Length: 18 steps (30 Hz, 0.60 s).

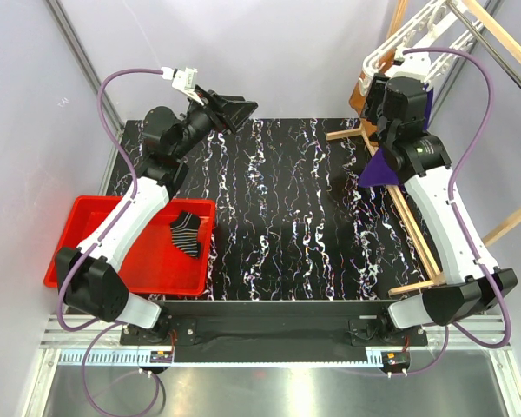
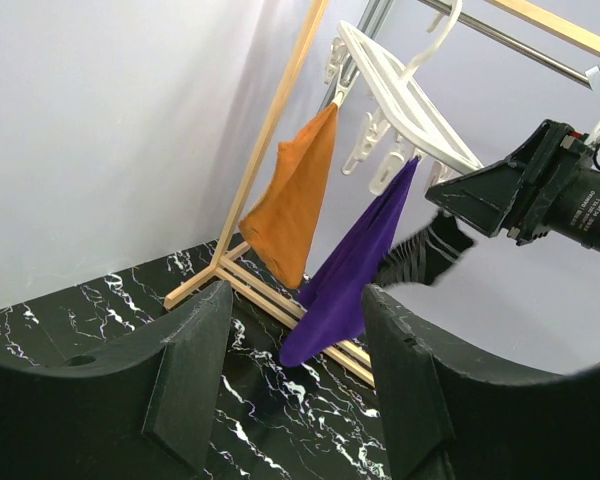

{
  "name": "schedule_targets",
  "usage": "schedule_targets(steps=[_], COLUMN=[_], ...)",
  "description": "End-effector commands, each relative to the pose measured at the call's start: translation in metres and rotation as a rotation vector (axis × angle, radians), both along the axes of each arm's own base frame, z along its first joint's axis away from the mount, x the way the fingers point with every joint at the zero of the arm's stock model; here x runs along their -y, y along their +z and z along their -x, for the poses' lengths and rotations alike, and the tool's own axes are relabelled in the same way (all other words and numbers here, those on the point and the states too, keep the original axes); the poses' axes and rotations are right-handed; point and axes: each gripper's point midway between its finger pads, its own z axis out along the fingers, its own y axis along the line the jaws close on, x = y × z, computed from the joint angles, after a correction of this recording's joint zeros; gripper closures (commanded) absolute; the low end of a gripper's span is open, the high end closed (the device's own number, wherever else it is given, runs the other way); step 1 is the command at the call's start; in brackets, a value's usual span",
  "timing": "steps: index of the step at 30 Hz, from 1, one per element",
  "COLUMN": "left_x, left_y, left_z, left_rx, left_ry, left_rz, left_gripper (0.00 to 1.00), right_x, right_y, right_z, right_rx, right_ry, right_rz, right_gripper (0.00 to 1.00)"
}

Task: Clip the socks to the hanger
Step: Rotate the hanger at the clothesline.

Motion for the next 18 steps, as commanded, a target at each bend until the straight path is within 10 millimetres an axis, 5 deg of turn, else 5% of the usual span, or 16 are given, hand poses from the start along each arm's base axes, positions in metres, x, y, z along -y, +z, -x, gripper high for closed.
schedule_targets(steps=[1, 8, 15, 18], left_x=[0.000, -0.002, -0.001, -0.001], left_y=[0.012, 0.011, 0.011, 0.010], left_z=[0.002, 0.001, 0.000, 0.000], left_rx=[0.054, 0.054, 0.051, 0.052], left_ry=[-0.014, 0.000, -0.002, -0.003], left_rz=[0.010, -0.001, 0.000, -0.001], left_gripper=[0.41, 0.41, 0.41, 0.40], right_x=[-0.005, -0.013, 0.002, -0.007], right_y=[0.024, 0.029, 0.029, 0.028], right_z=[-0.005, -0.015, -0.008, -0.006], right_rx=[0.074, 0.091, 0.098, 0.097], right_ry=[0.060, 0.096, 0.022, 0.073], right_rz=[-0.025, -0.030, -0.027, -0.043], right_gripper=[0.43, 0.44, 0.44, 0.43])
